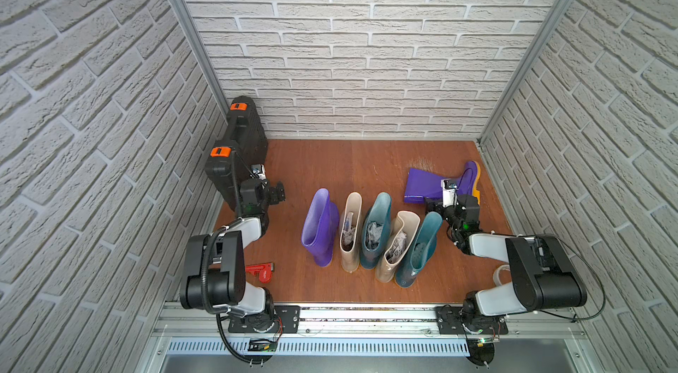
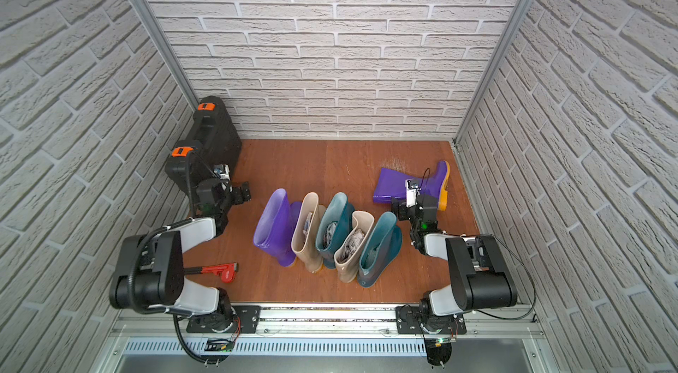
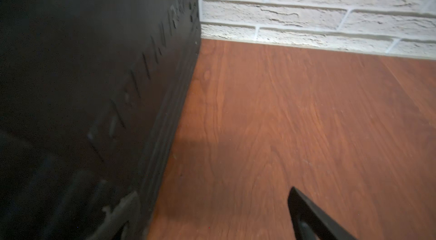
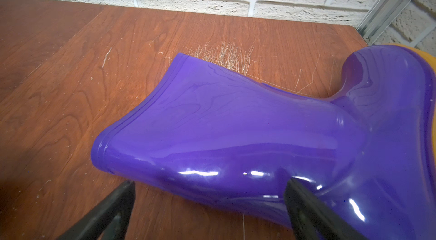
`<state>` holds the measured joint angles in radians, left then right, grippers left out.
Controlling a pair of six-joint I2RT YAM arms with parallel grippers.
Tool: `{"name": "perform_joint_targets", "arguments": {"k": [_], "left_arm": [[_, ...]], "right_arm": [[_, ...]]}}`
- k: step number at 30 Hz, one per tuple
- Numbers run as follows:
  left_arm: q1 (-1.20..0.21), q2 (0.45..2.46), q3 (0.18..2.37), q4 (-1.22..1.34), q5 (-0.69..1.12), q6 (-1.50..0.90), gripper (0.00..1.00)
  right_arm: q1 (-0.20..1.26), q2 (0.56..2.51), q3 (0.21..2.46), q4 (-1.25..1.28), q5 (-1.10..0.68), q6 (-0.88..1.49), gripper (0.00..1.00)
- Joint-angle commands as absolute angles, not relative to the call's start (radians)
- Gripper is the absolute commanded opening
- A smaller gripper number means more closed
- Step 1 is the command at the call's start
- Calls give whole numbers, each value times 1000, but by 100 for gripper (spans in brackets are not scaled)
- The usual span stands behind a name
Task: Match and arrange rain boots in pairs
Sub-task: Pick up the rain boot at the center of the board.
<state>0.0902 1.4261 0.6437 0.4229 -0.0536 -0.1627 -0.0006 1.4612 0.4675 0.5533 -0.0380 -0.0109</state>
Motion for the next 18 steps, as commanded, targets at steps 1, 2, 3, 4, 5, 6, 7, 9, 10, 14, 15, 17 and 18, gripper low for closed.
{"name": "perform_joint_targets", "arguments": {"k": [1, 2, 3, 4, 5, 6, 7, 9, 10, 14, 15, 17, 18], "left_arm": [[66, 1323, 752, 189, -122, -224, 98], [53, 1302, 785, 134, -133, -225, 98], [33, 1283, 829, 64, -157, -223, 98], [15, 1268, 863, 17, -176, -214, 98], [-4, 1252, 893, -26, -209, -206, 98], [-22, 1236, 917, -57, -231, -206, 98], [-31, 1223, 934, -85, -230, -212, 98], [-41, 1190, 969, -135, -198, -236, 98], [-46, 1177, 985, -160, -172, -244, 98], [-87, 1120, 1080, -320, -89, -264, 98], [-107, 1106, 1108, -376, -76, -259, 98], [-168, 1076, 1163, -488, -114, -269, 98], [-195, 1068, 1199, -565, -129, -287, 98]], "right_arm": [[9, 1407, 731, 187, -5, -11, 100], [9, 1414, 792, 105, -21, -31, 100], [9, 1418, 855, 37, -31, -42, 100], [9, 1419, 901, -6, -34, -39, 100], [10, 1418, 938, -45, -34, -29, 100], [9, 1416, 963, -70, -33, -16, 100], [10, 1414, 976, -82, -28, -3, 100], [10, 1411, 1008, -124, -22, 27, 100], [10, 1407, 1026, -151, -21, 42, 100], [10, 1361, 1126, -289, -5, 107, 100], [10, 1348, 1156, -327, 0, 124, 100], [11, 1324, 1203, -394, -13, 141, 100], [11, 1314, 1229, -430, -22, 150, 100]]}}
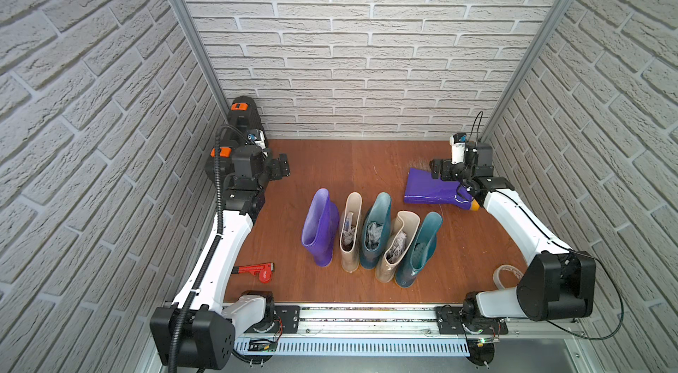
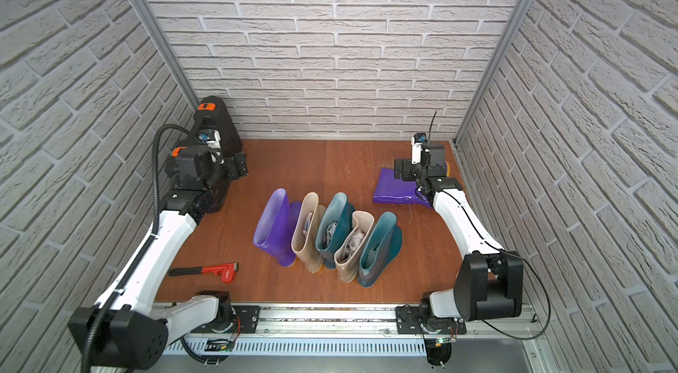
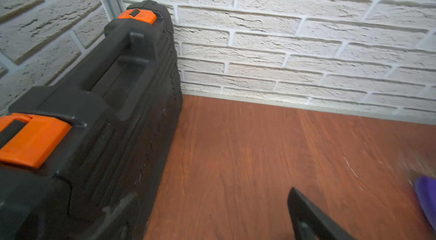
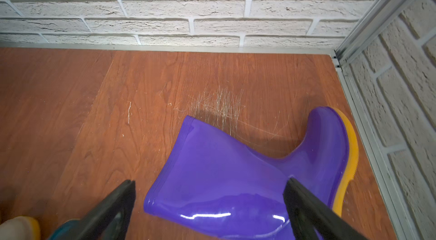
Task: Match and arrange rain boots in pairs
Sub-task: Pick up the rain boot at the center of the board.
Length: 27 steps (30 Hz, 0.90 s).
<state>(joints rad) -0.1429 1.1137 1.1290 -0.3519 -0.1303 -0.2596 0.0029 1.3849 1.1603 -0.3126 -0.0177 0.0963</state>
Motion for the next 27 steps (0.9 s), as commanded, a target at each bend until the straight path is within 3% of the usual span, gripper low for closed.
{"name": "perform_joint_targets", "arguments": {"k": [1, 7, 18, 24, 27], "left_arm": [[-222, 1065, 1242, -644, -141, -321, 98], [-412, 1040, 1379, -983, -144, -499, 98], [-788, 1018, 1439, -1272, -292, -694, 98], [-831, 1057, 1433, -1253, -267, -680, 97], [-832, 1088, 1432, -1265, -272, -672, 91]], "right_arm": [[11, 1303, 1250, -464, -32, 161, 100], [16, 1242, 1300, -606, -89, 230, 100], [38, 1144, 1298, -756, -100, 246, 100], [40, 1094, 1264, -790, -77, 247, 100], [40, 1076, 1252, -802, -63, 242, 100]]}}
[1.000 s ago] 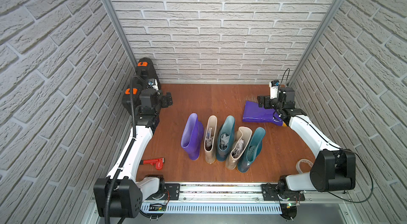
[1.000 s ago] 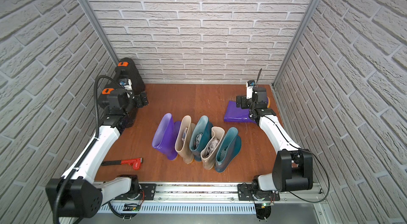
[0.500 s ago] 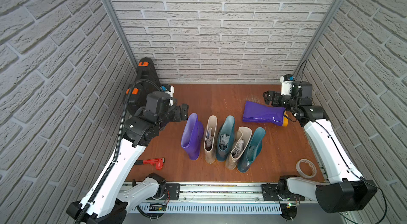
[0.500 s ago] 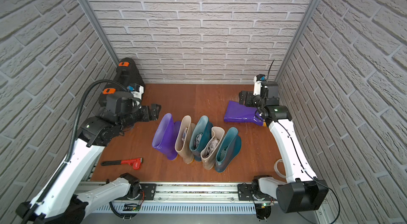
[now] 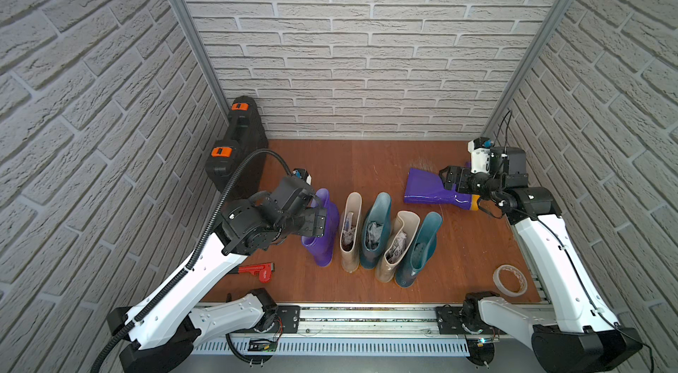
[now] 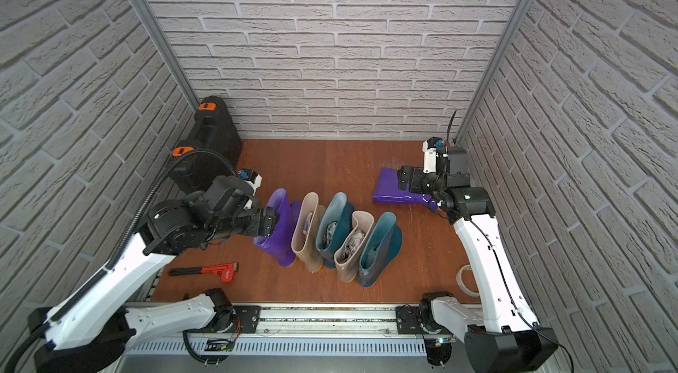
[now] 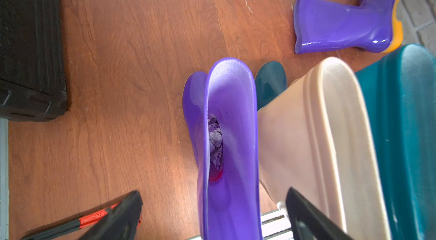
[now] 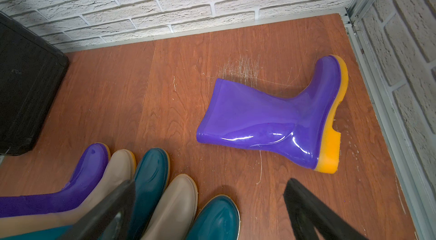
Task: Match and arrange rain boots in pairs
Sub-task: Pick up the rain boot at the center of the board.
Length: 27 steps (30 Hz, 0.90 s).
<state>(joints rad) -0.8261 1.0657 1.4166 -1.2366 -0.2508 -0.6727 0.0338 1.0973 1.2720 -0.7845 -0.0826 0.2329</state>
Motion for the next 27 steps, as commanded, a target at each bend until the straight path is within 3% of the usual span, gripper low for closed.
{"name": "perform_joint_targets", "arguments": {"k": [1, 14, 22, 27], "left_arm": [[-831, 1098, 1431, -1266, -275, -669, 89], [-832, 1160, 1393, -1216, -250, -662, 42], [-832, 1193, 1391, -1214, -243, -662, 0], [-820, 1219, 1458, -1251, -289, -643, 0]], "right_arm": [[40, 1073, 1248, -807, -61, 242, 100], [41, 1107, 1221, -772, -101, 259, 97], [41, 1137, 1230, -760, -108, 255, 94], [41, 1145, 1240, -761, -112, 250, 94]]}}
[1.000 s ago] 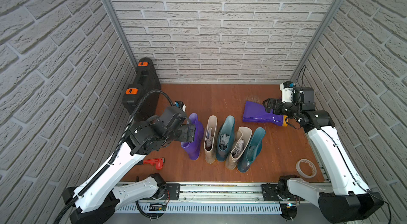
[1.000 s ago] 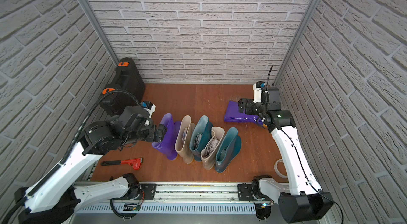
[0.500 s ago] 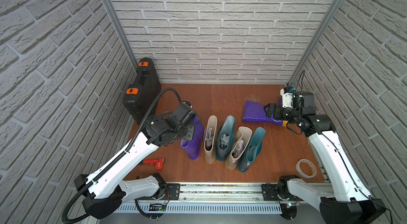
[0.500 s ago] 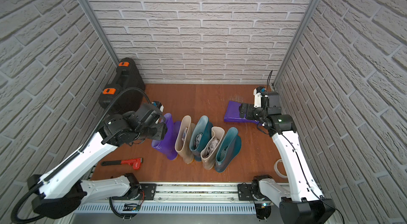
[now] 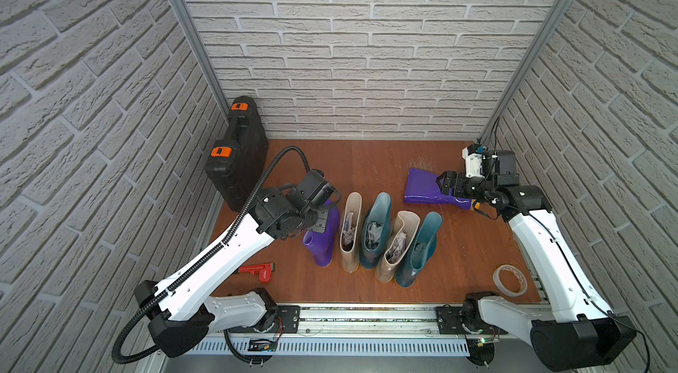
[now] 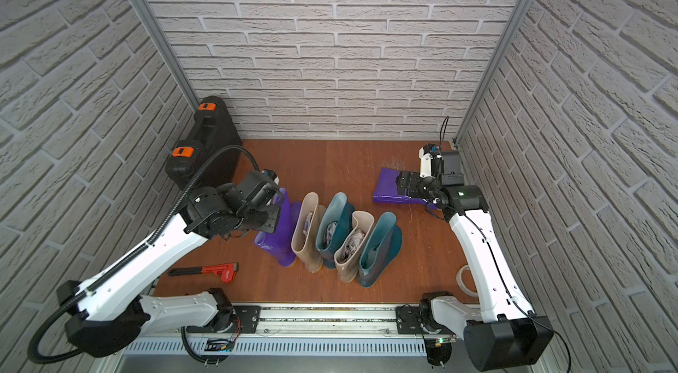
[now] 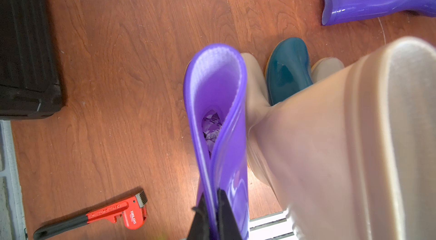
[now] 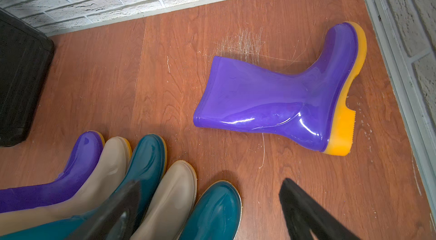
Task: Match and arrange rain boots in pairs
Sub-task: Pick up the rain boot at the center of the board, then place the rain boot at the center of the board.
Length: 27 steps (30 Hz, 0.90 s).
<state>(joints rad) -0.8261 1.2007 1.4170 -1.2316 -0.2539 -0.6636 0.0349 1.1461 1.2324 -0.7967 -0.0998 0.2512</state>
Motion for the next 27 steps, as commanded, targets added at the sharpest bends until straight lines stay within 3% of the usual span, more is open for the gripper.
{"name": "perform_joint_targets", "arguments": {"k": [1, 27], "left_arm": [[-810, 1224, 1473, -1255, -286, -631, 0], [-369, 1598, 1874, -1070, -166, -166, 0]], "right_arm": [[41, 1147, 1244, -760, -113, 248, 94], [44, 1227, 1276, -745, -137, 249, 92]]}}
